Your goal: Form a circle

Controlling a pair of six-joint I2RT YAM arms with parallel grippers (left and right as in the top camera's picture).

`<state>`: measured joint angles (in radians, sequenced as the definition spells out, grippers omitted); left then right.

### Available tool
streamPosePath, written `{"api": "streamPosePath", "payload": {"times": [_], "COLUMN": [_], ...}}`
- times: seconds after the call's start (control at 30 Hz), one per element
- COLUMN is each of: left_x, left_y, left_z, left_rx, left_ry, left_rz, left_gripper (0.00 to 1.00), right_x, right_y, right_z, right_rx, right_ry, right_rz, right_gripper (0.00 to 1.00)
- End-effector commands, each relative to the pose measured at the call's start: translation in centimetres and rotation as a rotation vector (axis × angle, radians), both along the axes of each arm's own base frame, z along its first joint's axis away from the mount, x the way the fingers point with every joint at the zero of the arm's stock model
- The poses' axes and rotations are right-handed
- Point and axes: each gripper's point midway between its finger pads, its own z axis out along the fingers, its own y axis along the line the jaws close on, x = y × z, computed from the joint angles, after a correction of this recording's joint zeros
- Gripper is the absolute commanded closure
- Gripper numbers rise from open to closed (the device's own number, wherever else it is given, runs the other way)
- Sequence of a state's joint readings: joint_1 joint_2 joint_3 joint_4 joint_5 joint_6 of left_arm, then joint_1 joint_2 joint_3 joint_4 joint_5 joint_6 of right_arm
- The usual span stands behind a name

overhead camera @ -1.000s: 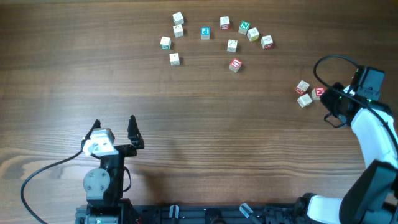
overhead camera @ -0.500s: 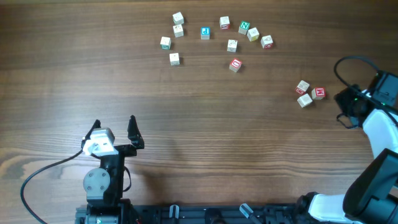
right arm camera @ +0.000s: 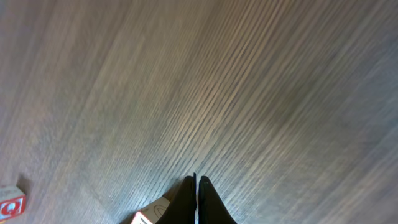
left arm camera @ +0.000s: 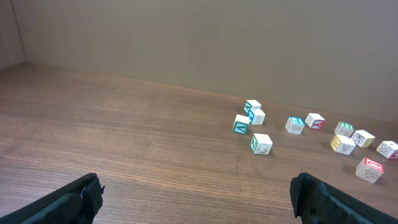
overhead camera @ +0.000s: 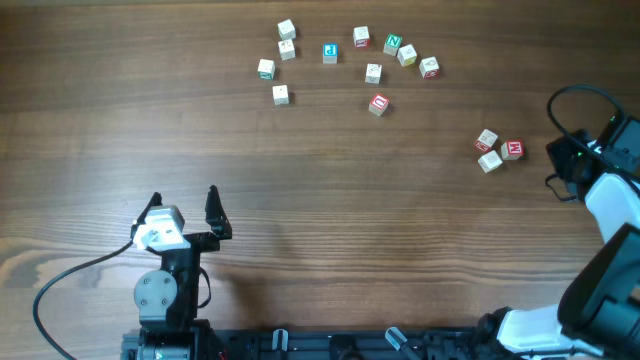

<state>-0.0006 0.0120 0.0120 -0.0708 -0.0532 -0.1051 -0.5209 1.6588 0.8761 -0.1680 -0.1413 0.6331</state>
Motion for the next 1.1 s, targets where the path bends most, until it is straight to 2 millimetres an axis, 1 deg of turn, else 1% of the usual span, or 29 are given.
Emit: {"api": "streamPosePath", "payload": {"times": [0.0,0.17,0.3,0.4,0.57,0.77,1.07], "left_x": [0.0,0.0,0.0,0.0,0.0,0.0,0.0], "left_y": [0.0,0.0,0.0,0.0,0.0,0.0,0.0], "left_z": [-0.1,-0.1,-0.1,-0.1,-0.1,-0.1,-0.1], "left_rx": [0.022,0.022,0.022,0.022,0.022,0.022,0.022], "left_ry": [-0.003,-0.003,-0.003,-0.003,-0.003,-0.003,-0.003], "left_rz": [-0.007,-0.007,-0.007,-0.007,-0.007,-0.007,-0.007], "left_gripper": [0.00,0.00,0.00,0.00,0.00,0.00,0.00], "right_x": [1.2,1.5,1.7,1.8,1.0,1.0,1.2], "right_y": [1.5,2.0,3.0,3.7,4.1,4.1,4.7], "right_z": [-1.5,-1.9,-1.9,-2.5,-3.7,-3.7,-3.5], "right_rx": [0.110,0.140,0.165,0.181,0.239,0.238,0.268], "right_ry": [-0.028,-0.038,-0.040,-0.028,0.019,0.019,0.004], "right_rz": [0.048,0.065,0.096,0.107,0.057,0.055,0.077], "right_gripper": [0.96,0.96,0.95,0.96,0.96,0.96,0.96]}}
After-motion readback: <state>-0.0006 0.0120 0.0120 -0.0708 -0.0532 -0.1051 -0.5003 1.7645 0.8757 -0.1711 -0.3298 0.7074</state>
